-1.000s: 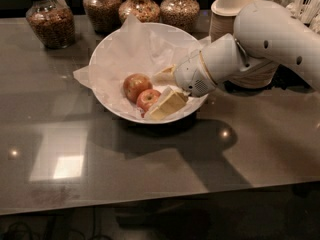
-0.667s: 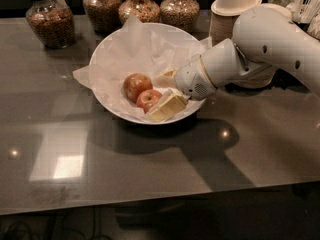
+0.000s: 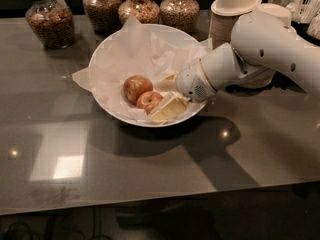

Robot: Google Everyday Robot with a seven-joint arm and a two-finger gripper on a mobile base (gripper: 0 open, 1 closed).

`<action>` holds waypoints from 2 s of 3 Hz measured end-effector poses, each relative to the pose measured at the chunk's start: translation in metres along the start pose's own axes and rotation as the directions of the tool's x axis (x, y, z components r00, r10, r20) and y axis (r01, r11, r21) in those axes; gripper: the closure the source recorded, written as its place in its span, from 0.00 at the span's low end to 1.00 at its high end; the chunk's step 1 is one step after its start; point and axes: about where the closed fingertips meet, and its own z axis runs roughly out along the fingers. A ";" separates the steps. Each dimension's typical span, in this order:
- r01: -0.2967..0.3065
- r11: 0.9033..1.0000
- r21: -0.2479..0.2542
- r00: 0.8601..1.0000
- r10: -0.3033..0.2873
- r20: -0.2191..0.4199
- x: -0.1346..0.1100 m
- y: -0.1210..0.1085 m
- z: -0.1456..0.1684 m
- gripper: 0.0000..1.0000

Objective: Pick apple from white bowl

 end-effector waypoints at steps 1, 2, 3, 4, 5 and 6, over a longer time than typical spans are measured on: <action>0.000 1.000 0.000 1.000 0.000 0.000 -0.001 0.000 0.000 0.42; 0.000 1.000 0.000 1.000 0.000 0.000 -0.001 0.000 0.000 0.66; 0.000 1.000 0.000 1.000 0.000 0.000 -0.001 0.000 0.000 0.89; 0.000 1.000 0.000 1.000 0.000 0.000 -0.001 0.000 0.000 1.00; 0.002 1.000 -0.001 1.000 -0.002 0.001 -0.002 0.000 0.000 1.00; 0.071 0.997 -0.004 0.995 -0.071 0.076 -0.040 0.003 -0.015 1.00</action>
Offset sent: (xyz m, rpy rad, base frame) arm 0.0001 0.0000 0.0008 0.0000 0.0000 0.0000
